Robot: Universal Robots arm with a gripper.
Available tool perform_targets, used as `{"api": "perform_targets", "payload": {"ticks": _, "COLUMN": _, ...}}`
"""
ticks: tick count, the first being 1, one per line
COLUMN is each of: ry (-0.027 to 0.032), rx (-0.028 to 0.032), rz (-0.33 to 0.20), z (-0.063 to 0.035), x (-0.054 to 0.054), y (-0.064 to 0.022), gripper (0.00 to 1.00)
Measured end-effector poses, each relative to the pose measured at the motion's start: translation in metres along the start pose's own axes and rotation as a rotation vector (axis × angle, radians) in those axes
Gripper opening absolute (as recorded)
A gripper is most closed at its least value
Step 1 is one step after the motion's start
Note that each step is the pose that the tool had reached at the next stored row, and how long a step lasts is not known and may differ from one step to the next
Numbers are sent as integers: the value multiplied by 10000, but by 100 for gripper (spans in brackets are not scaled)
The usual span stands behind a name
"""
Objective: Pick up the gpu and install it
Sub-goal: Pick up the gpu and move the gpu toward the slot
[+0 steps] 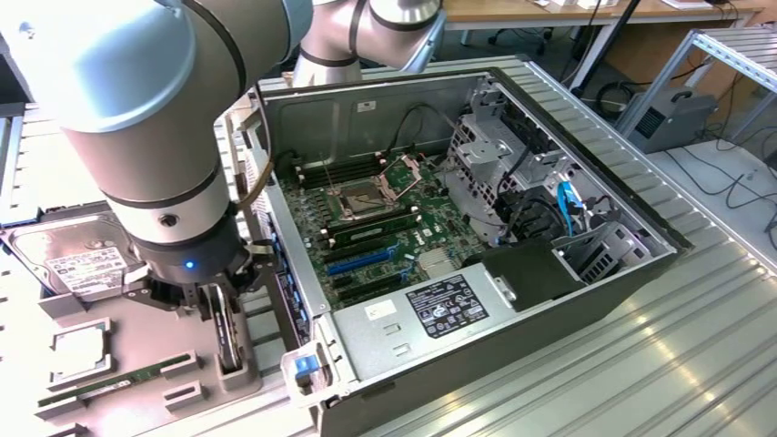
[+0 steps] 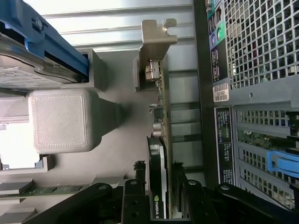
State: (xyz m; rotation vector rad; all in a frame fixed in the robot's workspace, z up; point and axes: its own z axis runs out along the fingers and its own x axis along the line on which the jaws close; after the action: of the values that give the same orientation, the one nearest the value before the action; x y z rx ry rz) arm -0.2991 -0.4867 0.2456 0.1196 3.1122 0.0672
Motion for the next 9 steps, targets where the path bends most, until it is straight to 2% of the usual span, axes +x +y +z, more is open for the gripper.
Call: {"api": "perform_targets", "payload": {"ticks": 9, "ry": 1, "rx": 3, "rz": 0, "z": 50, "x": 2, "y": -1, "gripper": 36}}
